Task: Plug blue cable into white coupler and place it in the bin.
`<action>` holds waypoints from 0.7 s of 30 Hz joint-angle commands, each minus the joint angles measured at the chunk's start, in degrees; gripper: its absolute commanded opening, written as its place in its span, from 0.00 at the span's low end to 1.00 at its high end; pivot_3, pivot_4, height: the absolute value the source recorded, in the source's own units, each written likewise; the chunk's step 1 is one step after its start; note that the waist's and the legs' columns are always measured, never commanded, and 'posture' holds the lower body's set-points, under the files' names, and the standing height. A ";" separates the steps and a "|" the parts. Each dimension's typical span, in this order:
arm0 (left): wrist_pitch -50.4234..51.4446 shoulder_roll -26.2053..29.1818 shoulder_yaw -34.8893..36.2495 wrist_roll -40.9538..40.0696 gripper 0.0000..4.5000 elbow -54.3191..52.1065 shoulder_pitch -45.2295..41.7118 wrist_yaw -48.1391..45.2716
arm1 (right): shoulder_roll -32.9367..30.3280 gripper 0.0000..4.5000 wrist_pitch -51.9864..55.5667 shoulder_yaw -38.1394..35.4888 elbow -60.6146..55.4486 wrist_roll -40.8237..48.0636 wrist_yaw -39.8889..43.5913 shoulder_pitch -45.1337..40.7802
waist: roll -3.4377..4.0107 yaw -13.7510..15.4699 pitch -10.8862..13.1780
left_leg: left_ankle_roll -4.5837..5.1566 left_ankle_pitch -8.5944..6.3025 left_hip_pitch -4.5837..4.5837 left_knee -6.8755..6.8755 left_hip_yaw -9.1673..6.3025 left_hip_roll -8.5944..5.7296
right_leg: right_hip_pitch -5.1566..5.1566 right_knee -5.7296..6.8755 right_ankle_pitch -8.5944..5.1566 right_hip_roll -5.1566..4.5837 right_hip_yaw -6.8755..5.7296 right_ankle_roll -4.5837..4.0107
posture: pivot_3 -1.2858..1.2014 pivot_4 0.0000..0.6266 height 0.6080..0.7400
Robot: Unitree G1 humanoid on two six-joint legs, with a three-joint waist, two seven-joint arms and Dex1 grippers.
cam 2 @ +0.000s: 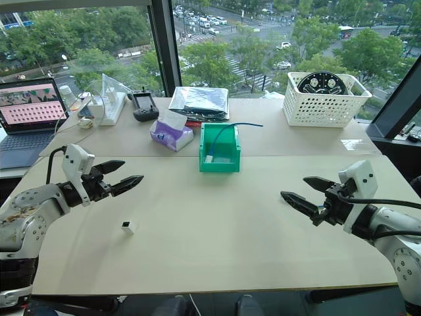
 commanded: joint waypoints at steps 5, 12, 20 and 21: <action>6.97 0.29 -3.12 -9.73 1.00 -5.22 -11.62 -7.91 | -6.30 1.00 -6.52 1.94 3.05 -7.76 6.18 -0.55 | -0.05 0.45 0.04 | -0.01 0.01 -0.15 0.19 -0.09 -0.06 | 0.01 0.02 -0.04 0.02 -0.11 0.10 | 0.52 0.24 0.96; 11.57 5.19 -11.27 -11.16 1.00 -8.19 -17.53 -18.47 | -8.95 1.00 -15.59 14.56 21.82 -18.26 15.70 -10.57 | -0.05 -1.29 0.13 | 0.03 -0.03 0.01 0.10 0.08 -0.03 | 0.04 0.02 -0.05 0.11 0.03 0.07 | 0.52 0.24 0.96; 12.65 7.32 -13.82 -10.39 1.00 -11.08 -18.58 -21.05 | -3.97 1.00 -27.63 25.01 45.96 -29.25 21.34 -24.81 | -0.06 -1.49 0.20 | 0.03 -0.03 0.01 0.09 0.00 0.02 | 0.03 0.05 -0.03 0.25 0.07 -0.04 | 0.52 0.24 0.96; 12.69 7.44 -13.73 -10.39 1.00 -11.79 -18.11 -20.92 | -3.12 1.00 -29.30 26.19 49.43 -30.84 21.50 -26.75 | -0.07 -1.50 0.21 | 0.03 -0.02 0.00 0.09 0.01 0.00 | 0.02 0.03 0.01 0.23 0.08 -0.09 | 0.52 0.24 0.96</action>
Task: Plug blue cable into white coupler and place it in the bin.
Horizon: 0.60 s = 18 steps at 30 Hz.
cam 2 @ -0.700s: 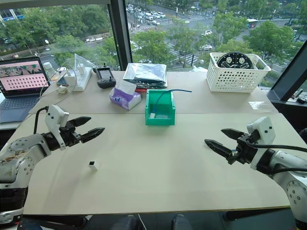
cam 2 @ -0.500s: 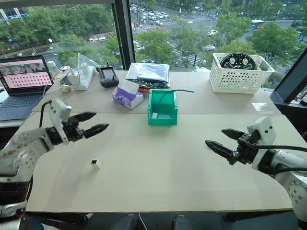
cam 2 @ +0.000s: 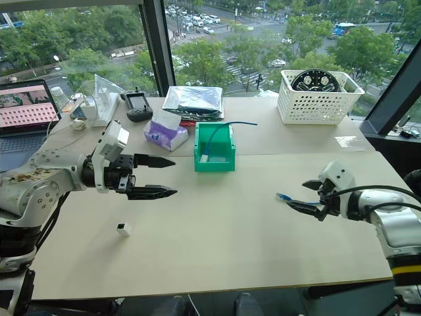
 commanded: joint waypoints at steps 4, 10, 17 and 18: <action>0.37 1.62 1.36 -0.27 1.00 -5.30 1.86 0.94 | 3.57 1.00 -9.21 3.96 17.54 -7.77 2.23 -9.94 | 0.00 -0.04 0.03 | 0.00 0.00 0.00 0.00 0.01 -0.04 | 0.01 0.00 0.07 -0.05 0.01 -0.10 | 0.52 0.24 0.96; 0.07 2.84 2.39 -0.01 1.00 -7.09 4.54 2.10 | 4.49 0.83 -10.26 4.93 23.56 -10.11 4.96 -12.26 | 0.01 0.07 0.04 | 0.00 0.00 0.02 0.00 -0.03 -0.05 | 0.02 0.03 0.07 -0.05 0.00 -0.12 | 0.52 0.24 0.96; -0.99 2.27 1.79 0.77 1.00 -6.59 4.59 2.77 | 5.48 0.29 -11.04 4.91 24.14 -10.81 7.55 -12.42 | 0.01 0.07 0.04 | -0.01 0.00 0.10 0.01 -0.03 -0.05 | 0.10 0.06 0.08 -0.05 -0.01 -0.12 | 0.52 0.24 0.96; -1.40 2.07 1.31 1.24 1.00 -6.28 4.43 2.73 | 5.83 0.22 -11.54 5.21 23.16 -10.77 8.14 -12.33 | 0.01 0.04 0.04 | -0.01 0.00 0.11 0.01 -0.04 -0.04 | 0.09 0.06 0.08 -0.05 -0.01 -0.12 | 0.52 0.24 0.96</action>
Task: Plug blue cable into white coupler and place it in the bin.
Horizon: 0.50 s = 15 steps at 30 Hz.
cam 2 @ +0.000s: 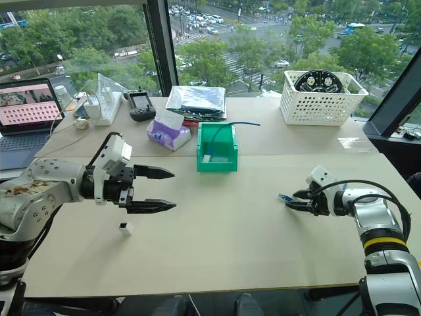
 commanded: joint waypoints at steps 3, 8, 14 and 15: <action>-3.69 -0.06 -2.08 3.95 1.00 0.17 -1.05 -0.65 | 1.63 0.00 -3.66 1.69 -4.83 -1.21 3.50 0.16 | 0.00 -0.16 0.00 | 0.00 0.00 0.01 0.00 0.00 0.00 | 0.00 0.00 0.00 0.02 0.00 0.00 | 0.52 0.24 0.96; -8.52 -1.11 -6.74 9.79 1.00 2.60 -2.45 -2.18 | 3.52 0.00 -3.34 6.00 -15.45 -1.95 8.35 -0.11 | 0.01 -0.61 0.00 | -0.01 0.00 0.01 -0.01 0.01 0.03 | -0.04 0.03 0.01 0.08 0.02 -0.01 | 0.52 0.24 0.96; -13.64 -4.36 -13.23 16.03 1.00 5.47 -5.16 -4.40 | 9.26 0.00 -2.07 13.73 -22.91 -3.74 13.50 -4.09 | 0.01 -0.14 0.01 | -0.02 0.01 -0.03 0.02 -0.01 0.02 | -0.06 0.04 0.01 0.09 0.01 -0.01 | 0.52 0.24 0.96; -14.63 -4.92 -14.44 17.41 1.00 6.05 -5.61 -4.65 | 10.31 0.00 -1.69 15.02 -23.29 -4.19 14.19 -5.01 | 0.01 -0.11 0.01 | -0.02 0.01 -0.03 0.03 -0.01 0.01 | -0.06 0.04 0.01 0.08 0.01 -0.01 | 0.52 0.24 0.96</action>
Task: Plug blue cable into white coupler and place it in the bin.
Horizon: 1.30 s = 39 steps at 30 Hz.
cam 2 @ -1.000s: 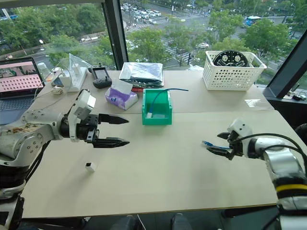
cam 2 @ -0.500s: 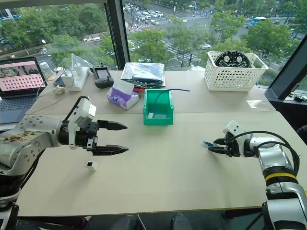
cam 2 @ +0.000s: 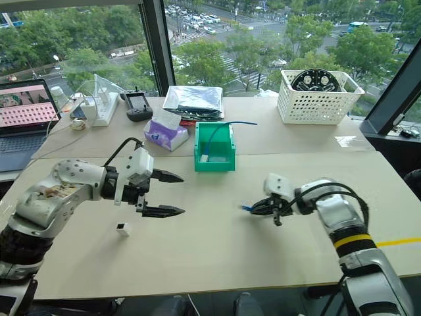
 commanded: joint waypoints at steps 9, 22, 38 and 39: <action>-7.54 -6.02 -9.25 11.38 1.00 4.88 -3.51 -1.82 | 5.37 0.34 1.54 4.71 -2.19 -1.76 3.16 -5.85 | 0.00 0.42 0.00 | 0.00 0.00 -0.07 0.00 -0.05 -0.06 | -0.04 0.02 0.01 -0.05 -0.04 -0.02 | 0.52 0.24 0.96; -7.36 -14.40 -15.44 20.24 1.00 13.06 -4.97 -0.06 | -4.18 0.99 28.13 -13.24 -33.36 10.00 -8.22 6.62 | 0.00 0.51 0.00 | 0.00 0.00 -0.08 0.01 -0.11 -0.05 | -0.06 0.10 0.01 -0.06 -0.08 -0.03 | 0.52 0.24 0.96; -7.61 -20.08 -17.24 24.37 0.88 22.42 -4.95 0.92 | -7.73 1.00 43.35 -26.94 -50.12 19.49 -23.53 22.94 | 0.00 1.27 0.00 | 0.01 0.00 -0.07 0.11 -0.09 -0.03 | 0.01 0.05 -0.06 -0.09 -0.08 0.10 | 0.52 0.24 0.96; -7.88 -20.04 -17.47 24.56 0.85 22.62 -4.82 0.56 | -8.03 1.00 43.38 -26.95 -50.23 19.76 -23.86 23.09 | 0.00 1.30 0.00 | 0.01 0.00 -0.07 0.11 -0.09 -0.03 | 0.01 0.06 -0.06 -0.10 -0.07 0.10 | 0.52 0.24 0.96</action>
